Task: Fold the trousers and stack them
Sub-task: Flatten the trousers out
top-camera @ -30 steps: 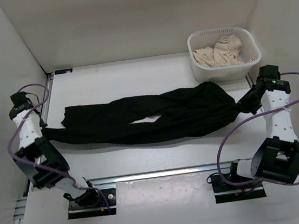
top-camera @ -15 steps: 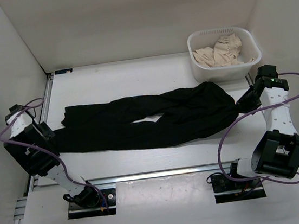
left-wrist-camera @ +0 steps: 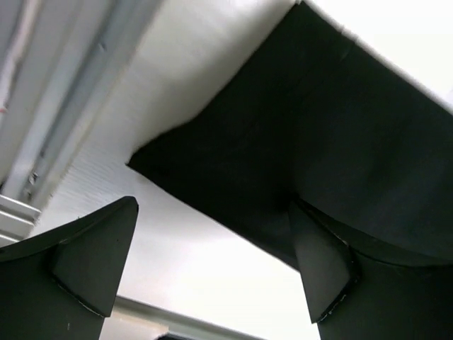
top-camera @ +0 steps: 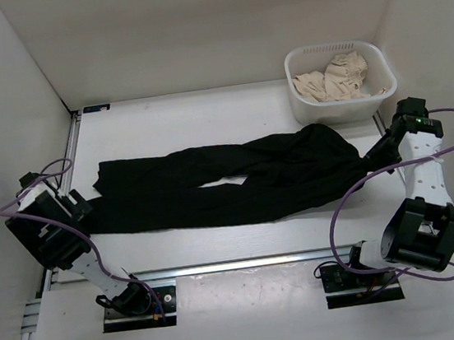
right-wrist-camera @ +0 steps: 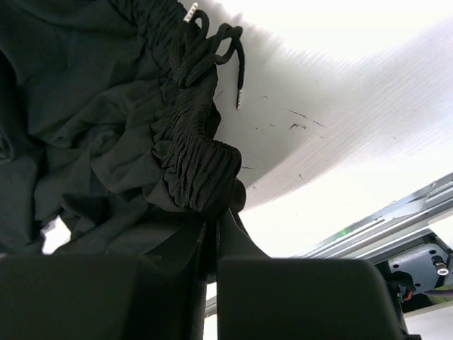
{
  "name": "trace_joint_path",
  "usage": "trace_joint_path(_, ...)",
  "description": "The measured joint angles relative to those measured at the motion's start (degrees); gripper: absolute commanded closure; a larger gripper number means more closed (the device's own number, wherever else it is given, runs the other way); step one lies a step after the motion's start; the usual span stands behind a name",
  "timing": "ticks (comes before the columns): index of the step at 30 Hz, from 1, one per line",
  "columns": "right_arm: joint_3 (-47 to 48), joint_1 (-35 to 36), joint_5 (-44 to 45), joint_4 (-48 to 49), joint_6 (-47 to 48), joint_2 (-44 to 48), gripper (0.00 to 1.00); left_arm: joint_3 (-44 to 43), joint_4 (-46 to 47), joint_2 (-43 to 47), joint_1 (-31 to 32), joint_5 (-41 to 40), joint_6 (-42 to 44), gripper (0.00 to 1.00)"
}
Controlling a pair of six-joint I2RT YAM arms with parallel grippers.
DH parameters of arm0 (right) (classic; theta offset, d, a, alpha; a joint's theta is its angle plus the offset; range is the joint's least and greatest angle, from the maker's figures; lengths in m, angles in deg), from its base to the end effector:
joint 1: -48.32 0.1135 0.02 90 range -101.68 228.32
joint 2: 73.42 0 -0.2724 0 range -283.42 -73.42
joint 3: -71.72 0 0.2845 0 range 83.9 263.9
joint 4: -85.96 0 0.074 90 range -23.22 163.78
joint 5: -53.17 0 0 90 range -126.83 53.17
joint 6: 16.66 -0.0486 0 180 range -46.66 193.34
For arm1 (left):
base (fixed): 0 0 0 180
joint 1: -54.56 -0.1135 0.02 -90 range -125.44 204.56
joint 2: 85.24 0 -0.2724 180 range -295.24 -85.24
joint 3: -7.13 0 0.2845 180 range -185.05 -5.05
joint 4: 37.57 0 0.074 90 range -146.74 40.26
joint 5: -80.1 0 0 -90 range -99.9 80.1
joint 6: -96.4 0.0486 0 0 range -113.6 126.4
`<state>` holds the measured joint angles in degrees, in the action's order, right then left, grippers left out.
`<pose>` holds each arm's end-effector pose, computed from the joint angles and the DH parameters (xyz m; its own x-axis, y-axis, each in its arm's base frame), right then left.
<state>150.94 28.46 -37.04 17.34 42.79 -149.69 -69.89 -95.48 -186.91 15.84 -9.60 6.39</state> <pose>0.2728 -0.0983 0.2810 -0.5661 0.7449 -0.3531 0.7269 0.6531 0.2123 0.2729 0.2184 0.1400 -0.7735 -0.6204 -0.1295 -0.6251 0.7805 -0.0052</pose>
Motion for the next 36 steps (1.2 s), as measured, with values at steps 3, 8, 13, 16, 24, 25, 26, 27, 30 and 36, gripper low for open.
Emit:
trace_joint_path(3, -0.3, 0.0, 0.3, 0.0, 0.2, 0.0, 1.00, 0.0, 1.9, 0.5, 0.0, 0.1, 0.0, 0.01)
trace_joint_path(8, -0.5, 0.0, 1.2, 0.0, 0.5, 0.0, 1.00, 0.0, 3.3, 0.8, -0.3, 0.2, 0.0, 0.01)
trace_joint_path(13, -1.3, -0.1, 1.5, 0.0, 0.7, 0.1, 1.00, -0.8, 4.5, -2.7, -0.4, -0.6, 0.0, 0.85)
trace_joint_path(16, -1.2, -0.6, 1.0, -0.1, 0.7, 0.0, 1.00, -0.9, 4.7, -2.8, -0.9, 0.1, 0.0, 0.86)
trace_joint_path(24, 13.0, -1.0, -3.1, -2.5, -1.5, -5.7, 1.00, -5.2, -0.2, -2.2, -1.7, -1.8, 0.0, 0.86)
trace_joint_path(25, 13.5, -1.3, -3.3, -3.3, -2.2, -4.9, 1.00, -6.0, -1.2, -1.4, -2.3, -2.3, -0.1, 0.86)
trace_joint_path(26, 12.8, -1.9, -3.6, -4.0, -2.8, -3.7, 1.00, -6.4, -2.1, -0.4, -2.8, -3.1, -0.1, 0.86)
trace_joint_path(27, 10.6, -3.0, -4.0, -4.8, -3.8, -1.4, 1.00, -6.4, -3.1, 1.0, -3.5, -4.1, -0.1, 0.86)
trace_joint_path(30, 1.2, -7.7, -2.4, -9.9, -6.9, 6.9, 1.00, -3.0, -4.7, 6.3, -5.6, -8.5, -0.2, 0.86)
trace_joint_path(36, -12.6, -9.5, 7.1, -15.4, -12.6, 14.7, 1.00, 7.6, -6.4, 8.4, -8.6, -16.7, -0.1, 0.86)
